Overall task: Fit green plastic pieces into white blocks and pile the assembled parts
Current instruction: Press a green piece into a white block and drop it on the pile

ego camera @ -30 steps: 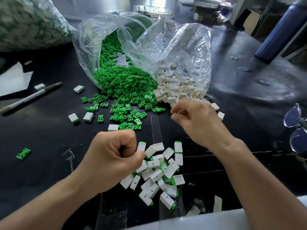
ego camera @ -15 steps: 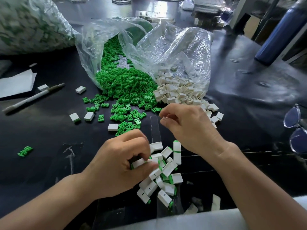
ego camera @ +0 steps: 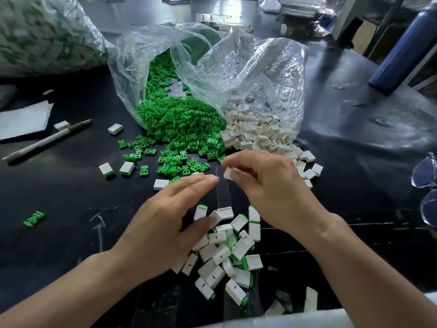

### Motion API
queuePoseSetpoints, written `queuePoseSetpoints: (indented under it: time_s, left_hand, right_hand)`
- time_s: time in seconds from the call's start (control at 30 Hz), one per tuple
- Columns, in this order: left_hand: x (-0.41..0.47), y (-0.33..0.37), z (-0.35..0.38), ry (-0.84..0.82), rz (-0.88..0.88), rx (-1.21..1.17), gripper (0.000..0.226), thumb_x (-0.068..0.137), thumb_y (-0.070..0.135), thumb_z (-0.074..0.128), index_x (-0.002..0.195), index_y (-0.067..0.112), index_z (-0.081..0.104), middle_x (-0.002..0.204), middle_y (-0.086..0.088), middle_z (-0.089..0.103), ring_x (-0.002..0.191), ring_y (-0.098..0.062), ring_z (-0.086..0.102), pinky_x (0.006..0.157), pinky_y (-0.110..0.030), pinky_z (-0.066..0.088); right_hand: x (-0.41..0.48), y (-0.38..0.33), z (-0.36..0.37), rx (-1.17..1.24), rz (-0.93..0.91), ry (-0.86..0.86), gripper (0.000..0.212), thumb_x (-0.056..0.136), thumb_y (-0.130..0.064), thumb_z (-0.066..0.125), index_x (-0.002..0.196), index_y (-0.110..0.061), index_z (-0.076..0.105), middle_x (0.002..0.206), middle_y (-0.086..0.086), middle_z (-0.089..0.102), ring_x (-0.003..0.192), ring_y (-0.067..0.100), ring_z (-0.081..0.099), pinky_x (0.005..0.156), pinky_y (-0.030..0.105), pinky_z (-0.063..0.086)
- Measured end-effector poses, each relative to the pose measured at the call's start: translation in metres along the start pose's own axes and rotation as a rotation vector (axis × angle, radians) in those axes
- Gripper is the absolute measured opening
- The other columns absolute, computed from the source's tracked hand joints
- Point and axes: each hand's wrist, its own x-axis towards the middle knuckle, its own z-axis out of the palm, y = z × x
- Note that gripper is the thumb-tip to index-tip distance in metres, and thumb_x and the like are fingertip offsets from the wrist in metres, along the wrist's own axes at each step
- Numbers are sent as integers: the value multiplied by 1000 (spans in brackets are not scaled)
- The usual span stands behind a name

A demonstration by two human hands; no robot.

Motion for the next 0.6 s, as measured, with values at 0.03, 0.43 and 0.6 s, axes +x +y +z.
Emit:
queuePoseSetpoints:
  time_s: [0.03, 0.43, 0.6]
  left_hand:
    - [1, -1, -1, 53, -44, -37, 55, 74, 33, 66, 126, 21, 51, 122, 9, 57, 110, -2, 52, 89, -20, 44]
    - [0, 10, -6, 85, -225, -468, 24, 69, 18, 72, 90, 29, 72, 78, 5, 73, 66, -22, 69, 58, -41, 55]
    - [2, 10, -6, 110, -356, -559, 22, 69, 16, 78, 84, 29, 70, 71, -5, 71, 60, -20, 69, 56, -29, 56]
  right_hand:
    - [-1, -1, 0, 82, 15, -28, 16, 86, -13, 62, 100, -19, 66, 83, -13, 62, 74, 1, 55, 75, 16, 46]
    - [-1, -3, 0, 438, 74, -334, 19, 79, -15, 71, 72, -20, 54, 65, 2, 66, 66, 20, 65, 66, 41, 54]
    - [4, 7, 1, 272, 99, -202, 19, 81, -36, 64, 74, -18, 61, 68, 1, 66, 66, 14, 63, 67, 33, 53]
